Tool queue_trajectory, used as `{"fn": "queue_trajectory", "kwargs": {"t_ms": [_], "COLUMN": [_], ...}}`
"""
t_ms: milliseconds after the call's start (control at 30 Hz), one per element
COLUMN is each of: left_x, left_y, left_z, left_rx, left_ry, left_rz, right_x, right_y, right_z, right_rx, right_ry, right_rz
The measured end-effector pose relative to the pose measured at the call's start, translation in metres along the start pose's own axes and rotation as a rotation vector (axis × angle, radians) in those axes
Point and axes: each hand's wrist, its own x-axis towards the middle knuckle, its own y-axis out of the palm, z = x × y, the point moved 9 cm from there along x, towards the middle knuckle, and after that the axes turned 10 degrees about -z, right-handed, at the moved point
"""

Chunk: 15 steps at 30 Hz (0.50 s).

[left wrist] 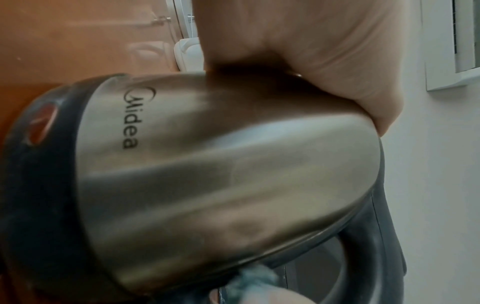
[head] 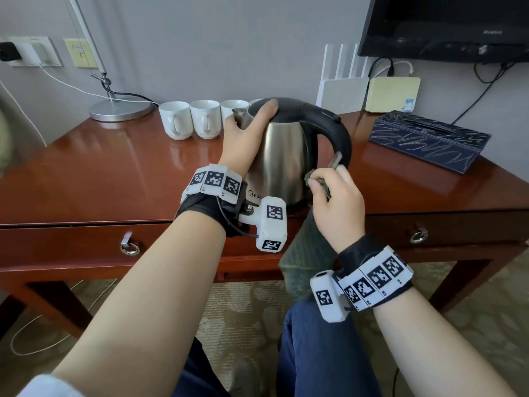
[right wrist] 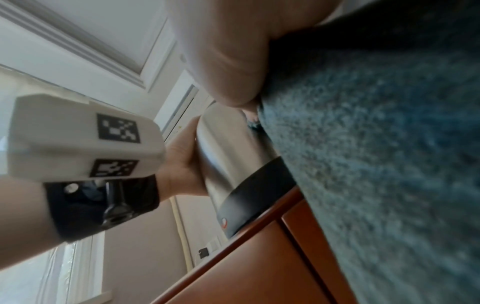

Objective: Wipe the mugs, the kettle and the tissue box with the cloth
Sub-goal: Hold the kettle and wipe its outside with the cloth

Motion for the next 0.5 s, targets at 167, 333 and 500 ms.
{"fn": "queue_trajectory", "kwargs": {"t_ms": [167, 333, 500], "left_x": [-0.002, -0.008, -0.021], "left_y": [0.0, -0.004, -0.02], "left_z": [0.003, 0.01, 0.009], "left_rx": [-0.008, -0.054, -0.052], "left_ry": [-0.01, 0.024, 0.142], "left_rz": [-0.035, -0.075, -0.175], "right_x": [0.012, 0.021, 0.026], "right_y": [-0.034, -0.055, -0.041], "right_z": [0.007, -0.034, -0.043], "right_rx": [0.115, 0.285, 0.292], "right_ry": [0.009, 0.317, 0.463], "right_rz": [-0.135, -0.235, -0.088]}}
